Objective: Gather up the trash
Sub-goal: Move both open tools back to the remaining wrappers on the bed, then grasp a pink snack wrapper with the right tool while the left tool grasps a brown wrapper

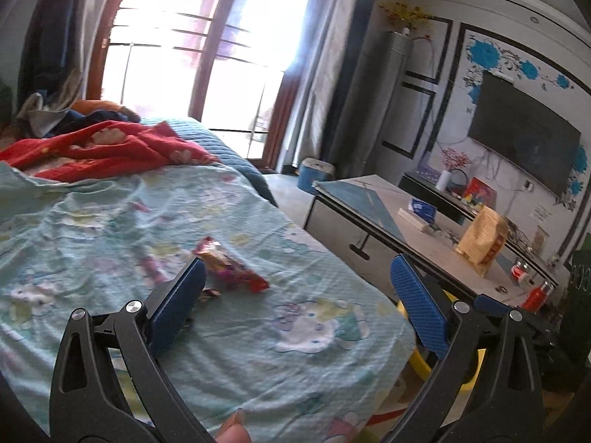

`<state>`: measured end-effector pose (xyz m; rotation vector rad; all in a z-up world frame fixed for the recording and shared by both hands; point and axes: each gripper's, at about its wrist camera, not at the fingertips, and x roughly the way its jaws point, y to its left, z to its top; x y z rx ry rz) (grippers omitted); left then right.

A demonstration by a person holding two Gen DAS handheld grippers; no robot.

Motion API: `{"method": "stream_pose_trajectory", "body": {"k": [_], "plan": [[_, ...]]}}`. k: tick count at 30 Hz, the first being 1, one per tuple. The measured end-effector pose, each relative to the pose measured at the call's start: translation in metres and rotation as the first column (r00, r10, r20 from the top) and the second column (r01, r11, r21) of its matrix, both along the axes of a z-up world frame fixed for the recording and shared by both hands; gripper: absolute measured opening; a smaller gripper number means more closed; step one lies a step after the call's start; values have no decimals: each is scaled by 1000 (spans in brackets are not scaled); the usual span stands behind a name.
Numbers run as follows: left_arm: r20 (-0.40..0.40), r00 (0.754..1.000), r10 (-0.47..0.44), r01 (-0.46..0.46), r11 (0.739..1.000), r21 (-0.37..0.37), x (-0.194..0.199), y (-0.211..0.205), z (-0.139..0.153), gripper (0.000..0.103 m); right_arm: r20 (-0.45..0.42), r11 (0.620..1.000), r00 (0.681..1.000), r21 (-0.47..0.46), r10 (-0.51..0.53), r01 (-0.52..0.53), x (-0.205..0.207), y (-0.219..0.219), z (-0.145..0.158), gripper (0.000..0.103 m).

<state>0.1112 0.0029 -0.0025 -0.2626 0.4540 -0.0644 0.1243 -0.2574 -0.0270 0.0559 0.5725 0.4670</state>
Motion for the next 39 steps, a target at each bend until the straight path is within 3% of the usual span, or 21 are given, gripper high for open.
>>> {"method": "stream_pose_trajectory", "body": {"k": [9, 12, 16, 25, 31, 39], "plan": [[-58, 994, 92, -92, 996, 2, -10, 54, -5, 92, 2, 988, 990, -54, 142, -142, 16, 68, 4, 69], [-92, 990, 104, -105, 994, -2, -13, 71, -13, 91, -10, 979, 981, -71, 192, -192, 22, 90, 2, 61], [-132, 984, 119, -124, 992, -28, -16, 94, -24, 82, -34, 968, 973, -91, 230, -232, 34, 117, -3, 56], [-222, 972, 81, -102, 991, -85, -17, 125, -51, 55, -74, 942, 956, -164, 285, -294, 65, 175, -19, 47], [-288, 957, 23, -73, 984, -165, -10, 129, -74, 54, -103, 922, 947, -221, 303, -319, 89, 209, -34, 40], [-334, 943, -6, -67, 977, -205, 0, 125, -94, 54, -147, 900, 941, -279, 304, -334, 117, 236, -55, 35]]}}
